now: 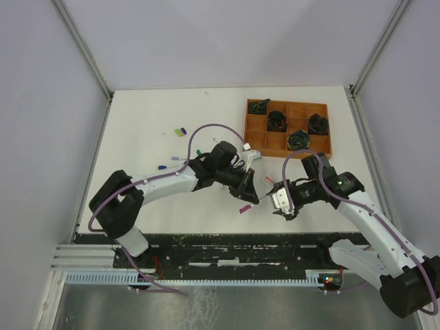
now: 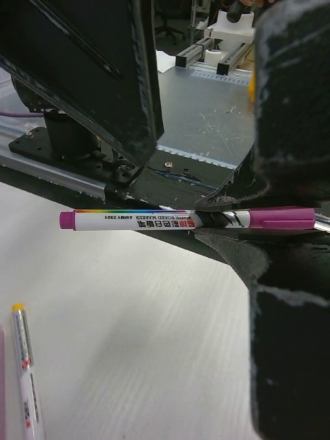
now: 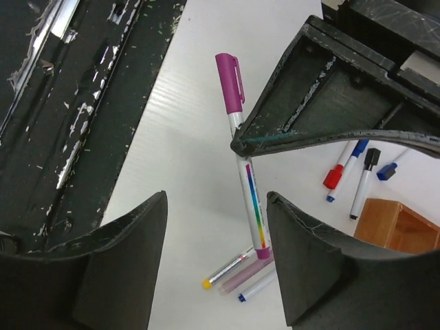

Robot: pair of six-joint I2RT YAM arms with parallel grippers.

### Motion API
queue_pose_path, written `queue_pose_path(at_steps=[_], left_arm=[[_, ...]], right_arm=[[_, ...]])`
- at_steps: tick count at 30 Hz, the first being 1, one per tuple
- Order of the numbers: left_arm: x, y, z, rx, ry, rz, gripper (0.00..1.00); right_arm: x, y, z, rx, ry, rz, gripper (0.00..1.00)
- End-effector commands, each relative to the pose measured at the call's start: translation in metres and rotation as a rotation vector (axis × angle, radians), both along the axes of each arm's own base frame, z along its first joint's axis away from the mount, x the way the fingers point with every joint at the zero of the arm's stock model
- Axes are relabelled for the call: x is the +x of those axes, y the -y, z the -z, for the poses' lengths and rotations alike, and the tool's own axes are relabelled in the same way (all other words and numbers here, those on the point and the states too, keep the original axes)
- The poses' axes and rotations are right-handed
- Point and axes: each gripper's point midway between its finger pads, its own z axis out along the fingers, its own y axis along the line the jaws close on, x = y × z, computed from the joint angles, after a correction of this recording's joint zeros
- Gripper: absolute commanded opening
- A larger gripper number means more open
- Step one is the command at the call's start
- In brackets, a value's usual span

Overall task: Open the pen caps
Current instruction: Pick up the pen from the center of the board.

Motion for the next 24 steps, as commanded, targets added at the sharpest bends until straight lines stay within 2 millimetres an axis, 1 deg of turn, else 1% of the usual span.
queue_pose_path(at_steps=[1, 4, 8, 13, 16, 24], left_arm=[[-0.012, 0.021, -0.015, -0.066, 0.041, 0.119, 0.03], [-0.015, 0.028, -0.016, -0.068, 0.040, 0.136, 0.03], [-0.018, 0.034, -0.017, -0.076, 0.041, 0.157, 0.03], [-0.025, 0.041, -0.022, -0.090, 0.045, 0.186, 0.03], [-0.026, 0.042, -0.023, -0.095, 0.045, 0.194, 0.03], [-0.026, 0.044, -0.025, -0.105, 0.052, 0.193, 0.03]], right_arm=[[0.003, -0.001, 0.008, -0.039, 0.051, -0.033, 0.67], [0.006, -0.001, 0.015, -0.073, 0.054, -0.031, 0.62], [0.011, 0.002, 0.025, -0.138, 0.056, -0.028, 0.53], [0.014, 0.003, 0.034, -0.184, 0.061, -0.028, 0.49], [0.012, 0.002, 0.037, -0.196, 0.065, -0.041, 0.47], [0.010, 0.001, 0.041, -0.226, 0.064, -0.065, 0.32]])
